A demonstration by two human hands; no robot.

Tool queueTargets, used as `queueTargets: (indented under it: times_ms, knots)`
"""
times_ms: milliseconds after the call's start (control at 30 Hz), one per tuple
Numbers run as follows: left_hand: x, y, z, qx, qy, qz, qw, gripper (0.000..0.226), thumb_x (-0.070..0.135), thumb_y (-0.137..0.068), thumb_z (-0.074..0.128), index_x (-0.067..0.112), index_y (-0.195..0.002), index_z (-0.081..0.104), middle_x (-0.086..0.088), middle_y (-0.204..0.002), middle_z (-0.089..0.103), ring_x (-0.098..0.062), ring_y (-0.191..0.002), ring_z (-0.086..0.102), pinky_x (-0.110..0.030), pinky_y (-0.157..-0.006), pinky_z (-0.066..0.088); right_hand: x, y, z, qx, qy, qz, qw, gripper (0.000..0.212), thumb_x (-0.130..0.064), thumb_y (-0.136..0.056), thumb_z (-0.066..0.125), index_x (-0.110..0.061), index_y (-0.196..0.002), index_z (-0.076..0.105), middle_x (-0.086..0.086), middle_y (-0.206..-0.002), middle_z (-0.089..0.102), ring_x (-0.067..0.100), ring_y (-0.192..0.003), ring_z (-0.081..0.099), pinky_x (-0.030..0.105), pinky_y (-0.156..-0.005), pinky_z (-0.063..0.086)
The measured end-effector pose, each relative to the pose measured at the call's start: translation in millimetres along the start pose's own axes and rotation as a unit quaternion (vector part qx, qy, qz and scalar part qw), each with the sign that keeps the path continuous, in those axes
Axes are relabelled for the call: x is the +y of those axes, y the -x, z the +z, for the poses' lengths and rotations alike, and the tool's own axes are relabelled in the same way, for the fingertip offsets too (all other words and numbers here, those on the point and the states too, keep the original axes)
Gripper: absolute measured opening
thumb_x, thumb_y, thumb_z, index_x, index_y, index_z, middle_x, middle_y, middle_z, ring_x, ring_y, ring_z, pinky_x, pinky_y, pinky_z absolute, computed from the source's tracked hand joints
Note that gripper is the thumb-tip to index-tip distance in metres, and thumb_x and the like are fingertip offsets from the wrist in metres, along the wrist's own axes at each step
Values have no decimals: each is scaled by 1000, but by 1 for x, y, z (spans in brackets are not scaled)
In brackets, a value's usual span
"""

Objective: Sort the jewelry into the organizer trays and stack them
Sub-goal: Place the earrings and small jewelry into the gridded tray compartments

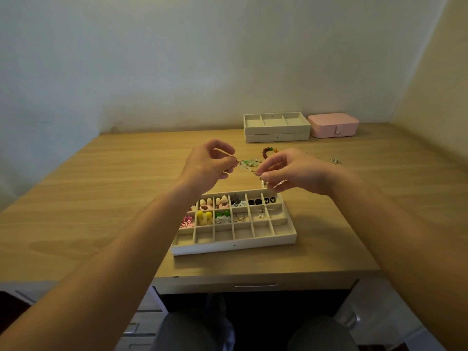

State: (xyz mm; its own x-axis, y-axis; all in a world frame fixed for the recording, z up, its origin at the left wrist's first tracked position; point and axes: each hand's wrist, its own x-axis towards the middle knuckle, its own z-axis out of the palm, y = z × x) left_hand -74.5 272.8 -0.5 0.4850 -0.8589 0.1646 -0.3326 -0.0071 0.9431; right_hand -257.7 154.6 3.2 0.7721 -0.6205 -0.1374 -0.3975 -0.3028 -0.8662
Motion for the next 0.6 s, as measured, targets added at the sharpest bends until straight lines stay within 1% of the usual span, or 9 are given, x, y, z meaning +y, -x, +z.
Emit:
queueTargets:
  times_ms: [133, 267, 367, 433, 533, 600]
  knots:
    - [0, 0, 2, -12, -24, 4, 1000, 13, 9, -90, 73, 18, -97, 68, -2, -88, 75, -11, -74, 68, -22, -66, 58, 5, 1, 1, -23, -19, 6, 1000, 16, -9, -90, 75, -11, -105, 72, 7, -97, 73, 20, -88, 72, 30, -76, 62]
    - [-4, -1, 4, -35, -54, 13, 998, 12, 7, -91, 71, 18, -95, 72, -3, -86, 75, -10, -72, 66, -22, -66, 57, 13, 1, 3, -21, -29, 0, 999, 19, -13, -89, 77, -9, -107, 72, 8, -93, 74, 19, -82, 73, 30, -72, 61]
    - [-9, -2, 6, -41, -61, 6, 997, 12, 6, -91, 71, 16, -96, 73, -5, -86, 75, -11, -71, 66, -22, -66, 57, 20, 3, 5, -3, -67, -19, 998, 19, -17, -93, 72, -5, -108, 73, 8, -84, 71, 17, -74, 69, 28, -70, 60]
    - [-12, -1, 8, -44, -63, 1, 997, 11, 4, -89, 72, 13, -96, 74, -8, -86, 76, -13, -71, 67, -23, -68, 59, 25, 4, 6, 1, -79, -27, 997, 18, -16, -96, 68, -5, -109, 74, 8, -82, 69, 16, -74, 67, 28, -71, 60]
    - [-18, 0, 10, -52, -78, 3, 996, 10, 3, -88, 73, 11, -95, 75, -9, -84, 76, -13, -70, 68, -27, -72, 61, 30, 7, 6, -18, -83, -9, 996, 16, -7, -99, 62, -6, -109, 75, 11, -89, 73, 20, -81, 72, 34, -79, 63]
    - [-22, 0, 11, -59, -94, 3, 994, 10, 2, -89, 72, 11, -93, 74, -9, -83, 76, -13, -70, 68, -28, -72, 61, 32, 9, 5, -28, -70, 2, 997, 16, -4, -96, 66, -6, -108, 75, 13, -99, 76, 23, -90, 75, 36, -83, 63]
